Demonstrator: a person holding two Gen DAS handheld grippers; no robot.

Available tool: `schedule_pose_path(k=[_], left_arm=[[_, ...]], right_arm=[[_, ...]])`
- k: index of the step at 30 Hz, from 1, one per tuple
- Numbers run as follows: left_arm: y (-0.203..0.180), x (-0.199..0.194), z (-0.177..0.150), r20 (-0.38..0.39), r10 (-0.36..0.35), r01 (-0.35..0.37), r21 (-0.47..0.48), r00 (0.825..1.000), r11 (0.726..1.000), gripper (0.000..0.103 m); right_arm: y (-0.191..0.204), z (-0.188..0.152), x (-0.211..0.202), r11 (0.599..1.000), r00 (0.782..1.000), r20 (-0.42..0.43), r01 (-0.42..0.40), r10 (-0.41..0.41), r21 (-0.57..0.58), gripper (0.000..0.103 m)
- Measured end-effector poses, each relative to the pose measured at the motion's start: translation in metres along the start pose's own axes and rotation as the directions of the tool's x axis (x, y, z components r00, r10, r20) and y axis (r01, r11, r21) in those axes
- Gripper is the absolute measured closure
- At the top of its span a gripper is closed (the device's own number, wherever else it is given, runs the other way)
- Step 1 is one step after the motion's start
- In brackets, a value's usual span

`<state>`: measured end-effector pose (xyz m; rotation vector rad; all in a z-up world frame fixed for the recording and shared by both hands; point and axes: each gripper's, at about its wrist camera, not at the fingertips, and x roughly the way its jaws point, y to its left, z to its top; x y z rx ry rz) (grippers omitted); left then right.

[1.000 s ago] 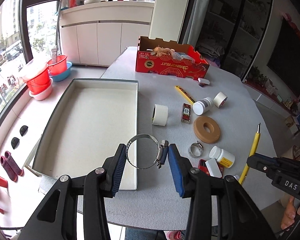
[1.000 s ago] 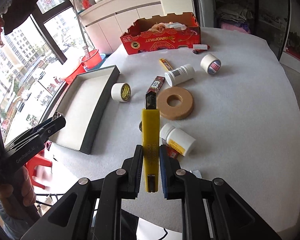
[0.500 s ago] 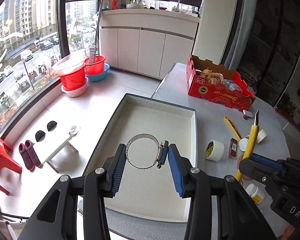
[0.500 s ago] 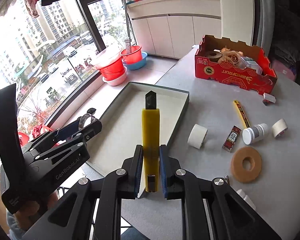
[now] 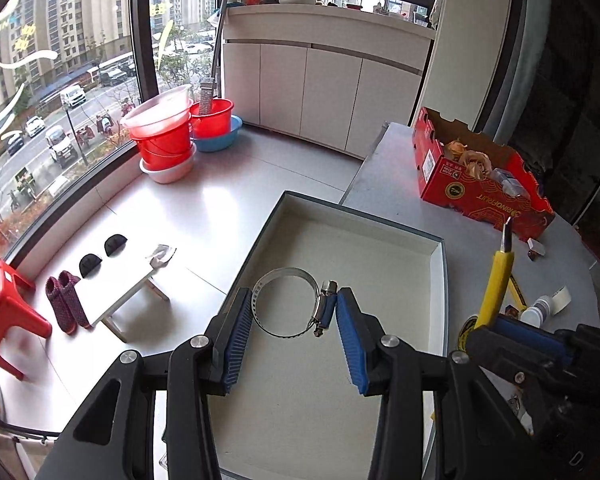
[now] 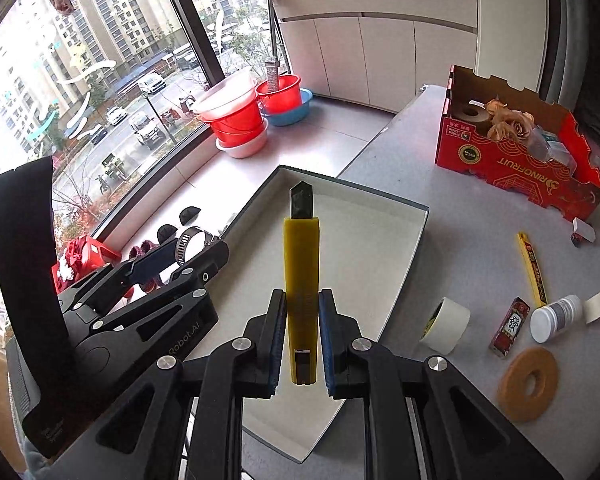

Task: Organize rigid objects
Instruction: 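Carry the clamp and knife into the gray tray and open both grippers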

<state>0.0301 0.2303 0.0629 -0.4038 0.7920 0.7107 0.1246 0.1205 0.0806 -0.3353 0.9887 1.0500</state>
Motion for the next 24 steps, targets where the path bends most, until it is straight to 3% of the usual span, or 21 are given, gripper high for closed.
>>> schedule_pose_path(k=[24], left_arm=[[-0.011, 0.048, 0.011, -0.06, 0.027, -0.024, 0.039, 0.998, 0.999, 0.057]], right_arm=[[-0.019, 0.016, 0.043, 0.997, 0.996, -0.083, -0.004, 0.01, 0.074, 0.086]])
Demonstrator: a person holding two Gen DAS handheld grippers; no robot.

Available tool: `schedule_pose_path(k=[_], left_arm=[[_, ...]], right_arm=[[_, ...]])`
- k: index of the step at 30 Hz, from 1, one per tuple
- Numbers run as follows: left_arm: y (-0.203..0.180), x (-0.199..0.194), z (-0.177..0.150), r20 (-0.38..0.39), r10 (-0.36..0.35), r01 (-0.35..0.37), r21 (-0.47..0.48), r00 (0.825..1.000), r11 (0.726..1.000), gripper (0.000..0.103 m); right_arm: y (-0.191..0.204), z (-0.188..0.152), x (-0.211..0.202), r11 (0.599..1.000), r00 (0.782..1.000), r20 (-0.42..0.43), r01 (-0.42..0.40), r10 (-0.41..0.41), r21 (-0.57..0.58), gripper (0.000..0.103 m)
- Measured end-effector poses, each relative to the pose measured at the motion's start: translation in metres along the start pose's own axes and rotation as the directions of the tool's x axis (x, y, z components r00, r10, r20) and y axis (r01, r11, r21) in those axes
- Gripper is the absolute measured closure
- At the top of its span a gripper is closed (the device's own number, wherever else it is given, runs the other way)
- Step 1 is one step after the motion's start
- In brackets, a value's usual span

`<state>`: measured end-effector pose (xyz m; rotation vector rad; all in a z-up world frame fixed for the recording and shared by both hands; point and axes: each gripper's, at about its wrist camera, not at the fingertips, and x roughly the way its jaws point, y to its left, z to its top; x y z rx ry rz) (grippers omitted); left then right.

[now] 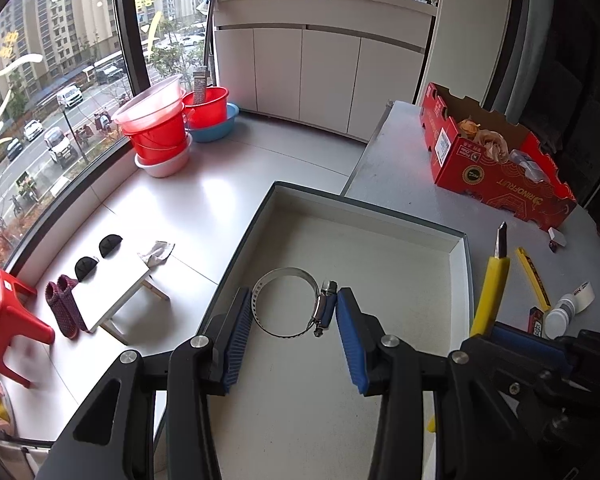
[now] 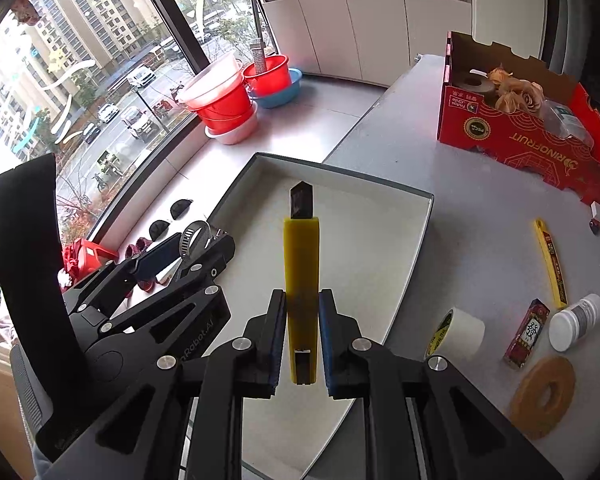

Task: Organize rigid objects
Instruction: 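Carry the clamp and knife into the gray tray and open both grippers, then withdraw both grippers from the tray back over the table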

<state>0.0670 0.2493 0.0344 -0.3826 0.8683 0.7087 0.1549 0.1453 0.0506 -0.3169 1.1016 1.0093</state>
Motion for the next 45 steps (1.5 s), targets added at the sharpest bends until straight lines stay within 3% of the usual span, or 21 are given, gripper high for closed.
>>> schedule_pose_path(k=[13, 15, 17, 18, 21, 22, 25, 26, 45], left_arm=[[-0.006, 0.035, 0.003, -0.044, -0.014, 0.015, 0.03, 0.999, 0.999, 0.057], [-0.006, 0.037, 0.002, -0.031, 0.005, -0.004, 0.035, 0.999, 0.999, 0.048], [-0.005, 0.037, 0.001, -0.019, 0.04, -0.039, 0.034, 0.999, 0.999, 0.021], [-0.003, 0.036, 0.0, -0.009, 0.054, -0.054, 0.024, 0.998, 0.998, 0.02], [0.01, 0.037, 0.0, -0.029, 0.053, -0.054, -0.029, 0.998, 0.998, 0.014], [0.013, 0.038, 0.0, -0.038, 0.042, -0.043, -0.037, 0.998, 0.998, 0.008], [0.013, 0.035, -0.004, -0.042, 0.06, -0.061, -0.014, 0.997, 0.998, 0.007], [0.012, 0.034, -0.005, -0.043, 0.067, -0.067, -0.003, 0.997, 0.998, 0.0], [0.017, 0.004, -0.032, -0.044, 0.057, -0.057, -0.008, 0.997, 0.998, 0.0]], right_arm=[[-0.023, 0.007, 0.038, 0.997, 0.999, -0.033, 0.03, -0.027, 0.074, 0.085], [-0.024, 0.006, 0.039, 0.997, 0.999, -0.033, 0.039, -0.037, 0.066, 0.085], [-0.025, 0.004, 0.038, 0.996, 0.997, -0.03, 0.067, -0.065, 0.052, 0.082], [-0.026, 0.004, 0.036, 0.996, 0.997, -0.023, 0.08, -0.079, 0.05, 0.071], [-0.034, 0.003, 0.025, 0.989, 0.991, 0.03, 0.129, -0.131, 0.071, 0.021], [-0.035, 0.003, 0.022, 0.989, 0.99, 0.048, 0.13, -0.134, 0.073, 0.02], [-0.032, 0.001, 0.018, 0.989, 0.989, 0.042, 0.142, -0.144, 0.05, 0.02], [-0.03, 0.0, 0.017, 0.988, 0.988, 0.038, 0.145, -0.147, 0.042, 0.02], [-0.008, -0.032, 0.002, 0.989, 0.989, 0.009, 0.15, -0.15, 0.001, 0.02]])
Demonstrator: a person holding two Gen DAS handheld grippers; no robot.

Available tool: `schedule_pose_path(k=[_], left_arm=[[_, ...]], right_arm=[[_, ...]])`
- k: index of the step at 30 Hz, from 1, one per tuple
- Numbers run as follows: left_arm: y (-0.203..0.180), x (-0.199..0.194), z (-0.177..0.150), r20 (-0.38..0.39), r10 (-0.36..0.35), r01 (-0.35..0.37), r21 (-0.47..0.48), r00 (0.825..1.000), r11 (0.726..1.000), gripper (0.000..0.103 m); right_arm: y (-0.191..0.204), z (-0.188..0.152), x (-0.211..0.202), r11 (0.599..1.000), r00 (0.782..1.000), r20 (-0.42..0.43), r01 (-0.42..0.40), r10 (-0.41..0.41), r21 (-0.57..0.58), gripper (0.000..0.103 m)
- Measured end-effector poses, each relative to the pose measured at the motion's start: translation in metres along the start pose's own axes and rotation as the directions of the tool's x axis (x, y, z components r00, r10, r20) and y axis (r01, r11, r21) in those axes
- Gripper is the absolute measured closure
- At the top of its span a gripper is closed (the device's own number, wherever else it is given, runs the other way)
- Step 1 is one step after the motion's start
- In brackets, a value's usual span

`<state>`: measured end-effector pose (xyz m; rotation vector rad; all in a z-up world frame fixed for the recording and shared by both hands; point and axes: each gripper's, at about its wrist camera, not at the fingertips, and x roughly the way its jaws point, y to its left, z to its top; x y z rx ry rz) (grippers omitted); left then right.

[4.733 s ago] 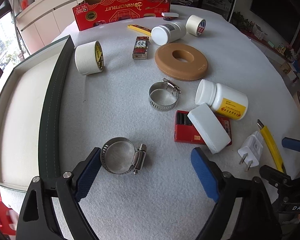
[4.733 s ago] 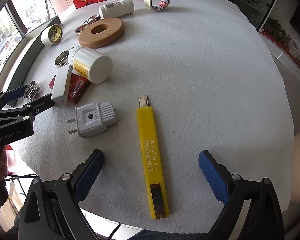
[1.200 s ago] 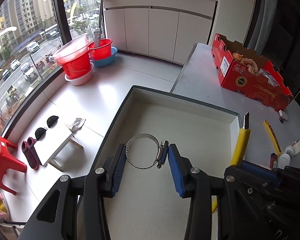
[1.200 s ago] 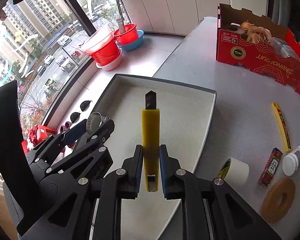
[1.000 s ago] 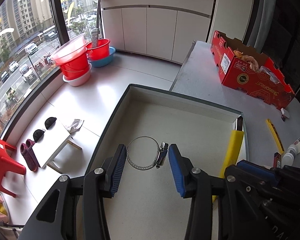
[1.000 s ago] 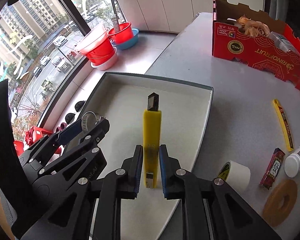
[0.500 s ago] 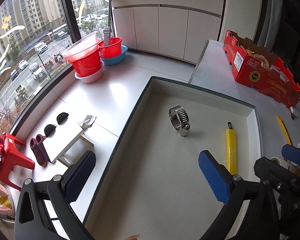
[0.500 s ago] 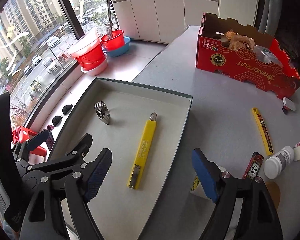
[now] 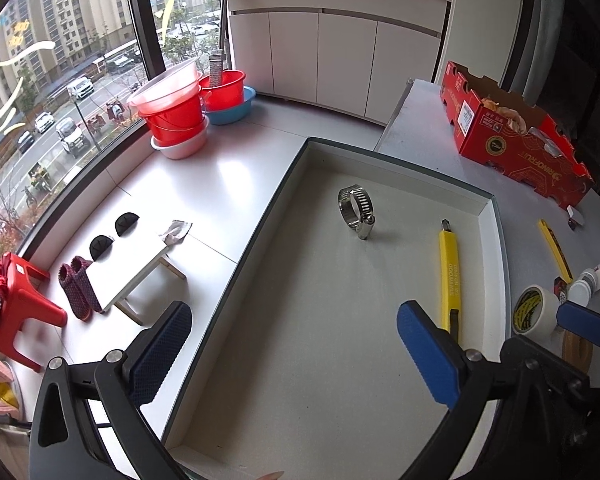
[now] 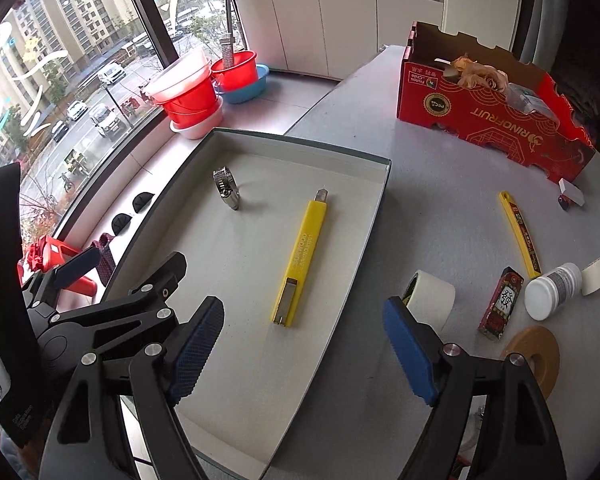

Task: Organize rigid objects
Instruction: 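Withdraw both grippers from the tray back over the table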

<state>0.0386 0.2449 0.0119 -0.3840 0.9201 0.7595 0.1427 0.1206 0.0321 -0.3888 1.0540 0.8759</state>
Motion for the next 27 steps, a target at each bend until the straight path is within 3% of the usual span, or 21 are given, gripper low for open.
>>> schedule_pose_path(k=[11, 17, 27], left_arm=[[0.005, -0.026, -0.021, 0.012, 0.031, -0.031, 0.003, 0.999, 1.0, 0.0], [0.005, -0.043, -0.038, 0.005, 0.023, -0.023, 0.006, 1.0, 1.0, 0.0], [-0.061, -0.07, -0.079, -0.028, -0.083, 0.086, 0.157, 0.996, 0.984, 0.0]], right_arm=[[0.018, -0.014, -0.029, 0.998, 0.999, 0.034, -0.001, 0.003, -0.062, 0.02], [0.023, -0.038, -0.053, 0.996, 0.998, 0.06, -0.019, 0.024, -0.087, 0.02], [-0.049, -0.121, -0.087, 0.998, 0.997, 0.069, 0.024, -0.028, 0.061, 0.02]])
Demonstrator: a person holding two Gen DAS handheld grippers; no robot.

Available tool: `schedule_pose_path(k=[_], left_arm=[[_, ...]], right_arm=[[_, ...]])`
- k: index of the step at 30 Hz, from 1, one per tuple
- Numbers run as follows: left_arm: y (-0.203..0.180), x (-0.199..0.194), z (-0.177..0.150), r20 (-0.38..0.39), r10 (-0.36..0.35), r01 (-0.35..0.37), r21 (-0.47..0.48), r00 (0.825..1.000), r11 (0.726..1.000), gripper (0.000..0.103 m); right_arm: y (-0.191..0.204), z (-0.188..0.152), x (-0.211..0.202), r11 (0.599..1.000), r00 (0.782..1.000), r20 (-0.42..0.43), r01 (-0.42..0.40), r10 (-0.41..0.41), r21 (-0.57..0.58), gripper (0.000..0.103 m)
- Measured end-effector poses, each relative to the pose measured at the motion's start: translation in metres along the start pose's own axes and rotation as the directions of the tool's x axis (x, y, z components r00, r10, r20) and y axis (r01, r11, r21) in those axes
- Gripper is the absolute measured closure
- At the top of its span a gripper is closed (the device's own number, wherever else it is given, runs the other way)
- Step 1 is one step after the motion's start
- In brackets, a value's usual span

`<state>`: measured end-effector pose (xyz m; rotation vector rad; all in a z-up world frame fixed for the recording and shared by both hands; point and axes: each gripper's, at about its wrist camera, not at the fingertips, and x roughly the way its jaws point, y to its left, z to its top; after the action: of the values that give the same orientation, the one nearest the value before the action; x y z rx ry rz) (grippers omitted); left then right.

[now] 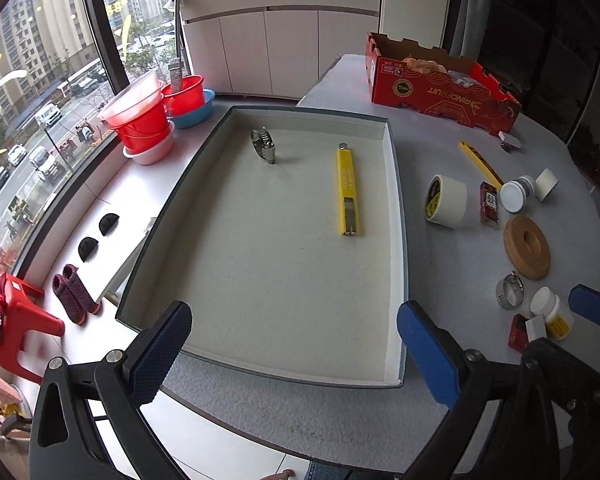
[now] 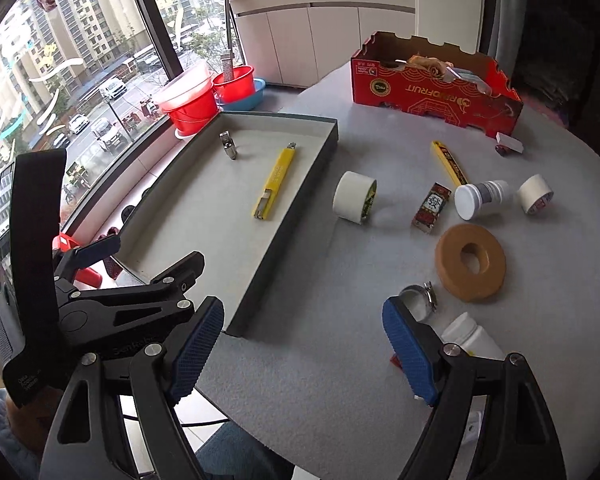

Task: Organize rigid objects
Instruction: 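Withdraw both grippers from the tray back over the table, then grasp the smaller hose clamp with the left gripper while the right gripper grasps the white plug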

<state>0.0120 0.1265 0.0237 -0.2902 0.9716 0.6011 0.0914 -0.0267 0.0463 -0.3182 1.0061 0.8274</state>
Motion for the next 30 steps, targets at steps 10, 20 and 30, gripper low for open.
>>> schedule_pose_path(k=[10, 20, 30], left_arm=[[-0.119, 0.009, -0.012, -0.031, -0.085, 0.09, 0.213, 0.996, 0.973, 0.0], [-0.17, 0.053, 0.005, -0.059, -0.08, 0.094, 0.283, 0.995, 0.954, 0.0], [-0.17, 0.08, 0.009, -0.097, -0.082, 0.105, 0.267, 0.992, 0.958, 0.0]], right_arm=[[-0.125, -0.086, -0.028, 0.944, 0.993, -0.027, 0.118, -0.115, 0.309, 0.02], [-0.167, -0.125, -0.031, 0.895, 0.994, -0.06, 0.108, -0.091, 0.434, 0.02], [-0.146, -0.117, -0.009, 0.937, 0.995, -0.07, 0.094, -0.074, 0.335, 0.02]])
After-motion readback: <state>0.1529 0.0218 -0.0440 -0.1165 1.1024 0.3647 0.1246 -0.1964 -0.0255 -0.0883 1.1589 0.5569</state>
